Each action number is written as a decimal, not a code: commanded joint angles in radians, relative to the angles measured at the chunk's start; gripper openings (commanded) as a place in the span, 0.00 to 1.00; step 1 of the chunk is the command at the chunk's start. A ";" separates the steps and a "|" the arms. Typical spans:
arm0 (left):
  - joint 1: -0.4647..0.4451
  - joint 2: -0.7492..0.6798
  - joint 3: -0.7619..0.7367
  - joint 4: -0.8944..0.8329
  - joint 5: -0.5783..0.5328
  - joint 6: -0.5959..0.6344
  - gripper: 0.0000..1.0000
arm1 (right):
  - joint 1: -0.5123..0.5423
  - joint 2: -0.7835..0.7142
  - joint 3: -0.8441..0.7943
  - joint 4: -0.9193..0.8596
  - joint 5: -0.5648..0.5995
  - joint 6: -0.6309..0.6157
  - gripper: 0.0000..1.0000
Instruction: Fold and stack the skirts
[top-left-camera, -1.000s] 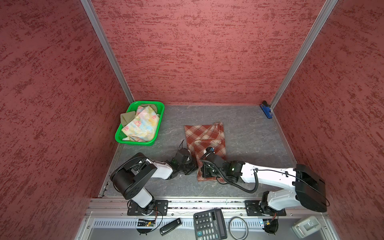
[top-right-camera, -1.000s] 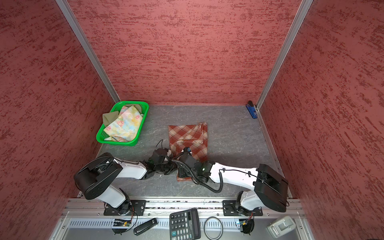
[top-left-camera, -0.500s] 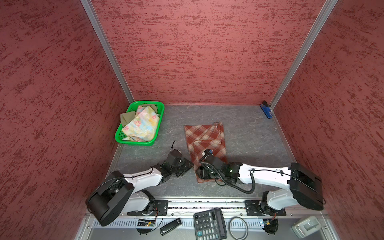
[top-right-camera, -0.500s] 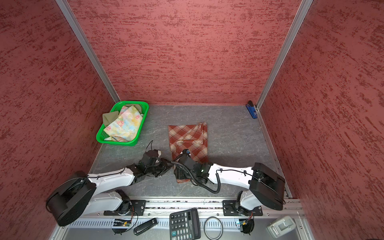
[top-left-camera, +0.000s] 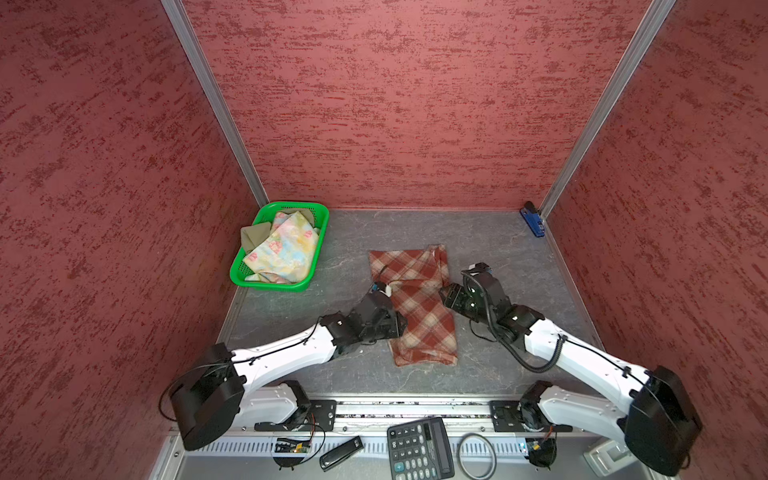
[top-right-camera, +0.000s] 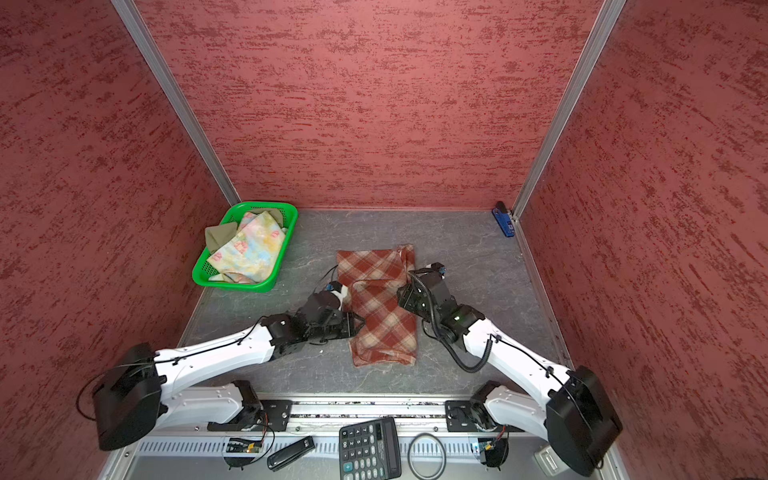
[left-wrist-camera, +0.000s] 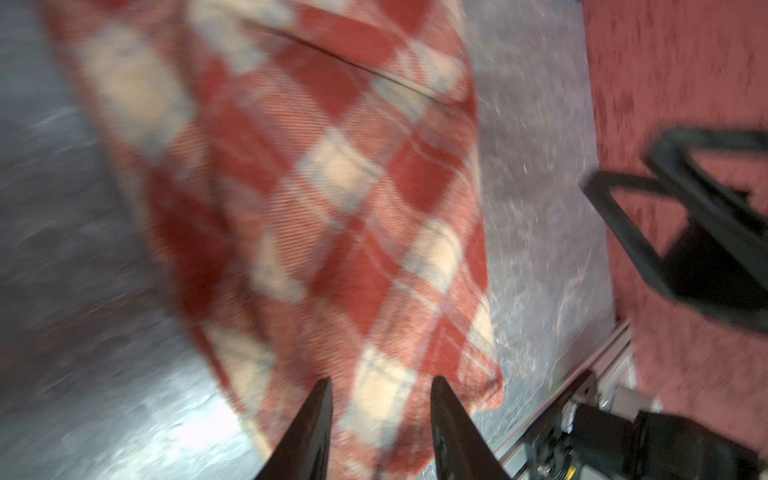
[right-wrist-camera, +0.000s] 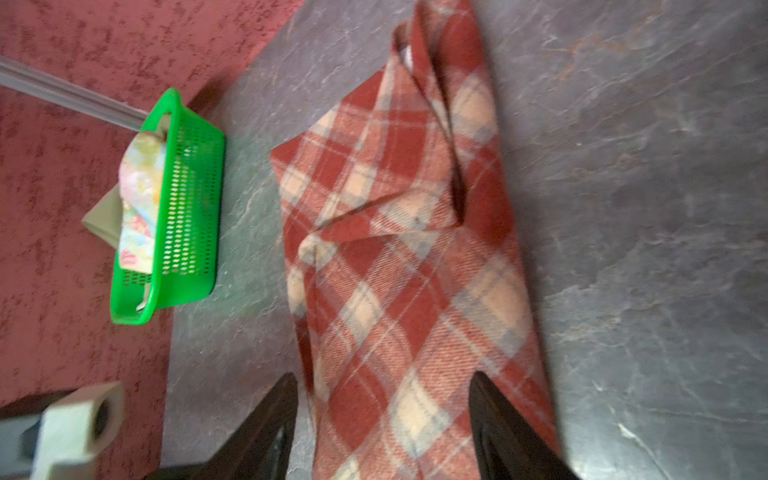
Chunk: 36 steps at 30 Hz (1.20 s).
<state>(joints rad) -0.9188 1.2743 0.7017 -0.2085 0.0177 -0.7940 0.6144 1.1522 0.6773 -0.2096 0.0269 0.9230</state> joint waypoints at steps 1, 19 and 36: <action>-0.053 0.096 0.076 -0.076 -0.053 0.128 0.39 | -0.045 0.056 0.009 0.041 -0.049 -0.003 0.66; -0.169 0.495 0.265 0.085 0.182 0.000 0.03 | -0.294 0.563 0.250 0.179 -0.182 -0.234 0.36; -0.038 0.302 0.242 0.104 0.177 0.099 0.66 | -0.410 0.388 0.451 0.042 -0.186 -0.409 0.73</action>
<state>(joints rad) -1.0183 1.6428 0.9581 -0.0418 0.2501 -0.7650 0.2188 1.6619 1.1896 -0.1131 -0.2131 0.5289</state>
